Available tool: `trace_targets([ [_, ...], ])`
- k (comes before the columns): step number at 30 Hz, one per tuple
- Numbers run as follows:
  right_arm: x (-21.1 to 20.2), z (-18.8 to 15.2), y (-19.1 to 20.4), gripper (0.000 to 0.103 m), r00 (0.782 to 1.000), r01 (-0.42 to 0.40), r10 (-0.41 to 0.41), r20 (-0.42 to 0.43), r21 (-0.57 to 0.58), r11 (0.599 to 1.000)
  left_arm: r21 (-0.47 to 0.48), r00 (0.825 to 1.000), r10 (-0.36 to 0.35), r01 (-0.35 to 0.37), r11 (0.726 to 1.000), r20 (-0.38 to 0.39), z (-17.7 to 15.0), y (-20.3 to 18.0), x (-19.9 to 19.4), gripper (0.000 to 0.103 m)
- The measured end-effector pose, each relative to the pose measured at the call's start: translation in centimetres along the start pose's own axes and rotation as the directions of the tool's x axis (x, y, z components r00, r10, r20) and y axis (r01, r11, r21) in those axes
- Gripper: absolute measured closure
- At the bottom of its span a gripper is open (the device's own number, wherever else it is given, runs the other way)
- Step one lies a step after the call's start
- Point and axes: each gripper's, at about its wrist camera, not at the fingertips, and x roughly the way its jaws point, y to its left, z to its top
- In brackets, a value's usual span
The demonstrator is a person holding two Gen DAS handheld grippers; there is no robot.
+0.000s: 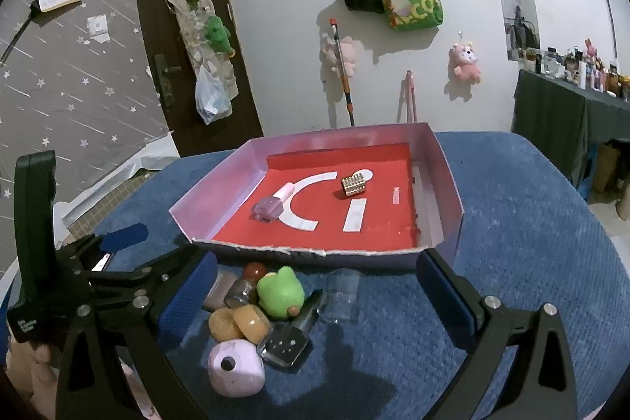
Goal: Organize rigid objects
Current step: 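Withdraw both tools from the box back toward the pile, then grasp the grey eye shadow case with the left tool while the right tool grasps the white round compact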
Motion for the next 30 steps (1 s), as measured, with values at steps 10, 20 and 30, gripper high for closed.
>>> trace_targets([
  [10, -0.8, -2.6, 1.4, 0.000, 1.000, 0.021, -0.022, -0.014, -0.055, 0.998, -0.030, 0.999, -0.021, 0.019, 0.999, -0.046, -1.4, 0.4, 0.0, 0.000],
  [20, -0.3, -4.7, 2.2, 0.000, 0.997, 0.008, -0.012, -0.073, -0.064, 0.998, -0.036, 0.995, -0.036, 0.033, 0.999, -0.094, -3.4, 0.6, 0.3, 0.000],
  [30, 0.2, -6.5, 2.5, 0.000, 0.994, 0.014, -0.021, -0.111, -0.066, 0.998, -0.058, 0.992, -0.032, 0.025, 0.998, -0.124, -4.8, 1.2, 0.3, 0.000],
])
